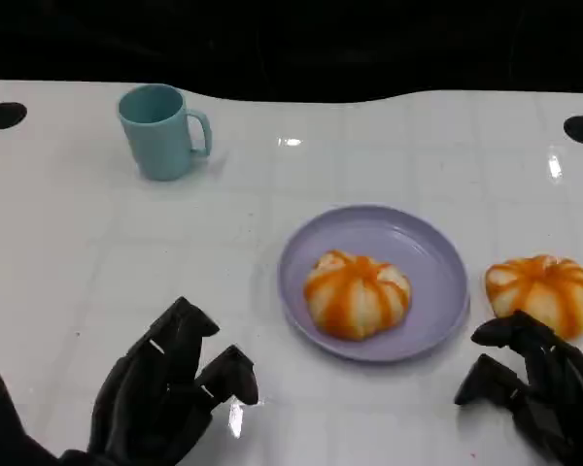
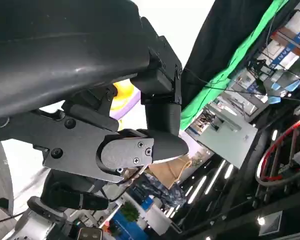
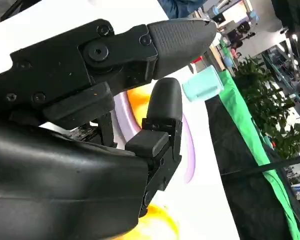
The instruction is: Grasp the bread from the table and place it into the plate.
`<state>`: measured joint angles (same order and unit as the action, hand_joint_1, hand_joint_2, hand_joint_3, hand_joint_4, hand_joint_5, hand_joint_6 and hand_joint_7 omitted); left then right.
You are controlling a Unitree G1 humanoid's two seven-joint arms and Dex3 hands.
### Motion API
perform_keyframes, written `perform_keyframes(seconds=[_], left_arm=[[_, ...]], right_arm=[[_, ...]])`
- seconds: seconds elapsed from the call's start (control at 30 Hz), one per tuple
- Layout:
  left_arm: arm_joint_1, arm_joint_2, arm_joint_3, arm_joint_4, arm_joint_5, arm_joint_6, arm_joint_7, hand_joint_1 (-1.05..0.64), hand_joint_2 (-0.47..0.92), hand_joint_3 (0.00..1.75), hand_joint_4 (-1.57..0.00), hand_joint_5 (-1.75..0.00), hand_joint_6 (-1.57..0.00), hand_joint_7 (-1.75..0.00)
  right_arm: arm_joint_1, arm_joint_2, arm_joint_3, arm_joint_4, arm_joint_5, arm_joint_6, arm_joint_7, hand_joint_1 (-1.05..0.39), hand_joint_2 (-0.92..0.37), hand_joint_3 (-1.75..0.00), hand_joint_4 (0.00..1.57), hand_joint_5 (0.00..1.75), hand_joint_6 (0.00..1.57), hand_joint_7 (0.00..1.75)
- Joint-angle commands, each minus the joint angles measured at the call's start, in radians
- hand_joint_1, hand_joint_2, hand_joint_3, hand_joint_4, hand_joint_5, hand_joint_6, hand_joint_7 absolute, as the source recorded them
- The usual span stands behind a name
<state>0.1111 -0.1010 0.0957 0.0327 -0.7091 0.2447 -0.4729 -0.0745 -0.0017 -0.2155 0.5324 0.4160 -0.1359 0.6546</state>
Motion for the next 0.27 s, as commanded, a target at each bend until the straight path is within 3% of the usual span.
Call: perform_keyframes(seconds=[0.03,0.27], left_arm=[[-0.002,0.007,0.006,0.008,0.013,-0.004,-0.013,-0.52,0.92,0.39,-0.81,-1.75,-0.62,-1.75],[-0.002,0.012,0.011,0.000,-0.001,0.022,-0.010,-0.52,0.92,0.37,-0.81,-1.75,-0.62,-1.75]], right_arm=[[-0.004,-0.019,-0.007,0.028,0.002,-0.026,0.021,-0.55,-0.92,-0.23,0.67,1.53,0.62,1.19],[-0.005,-0.017,-0.010,0.034,0.006,-0.023,0.015,-0.55,-0.92,-0.21,0.67,1.52,0.60,1.22]])
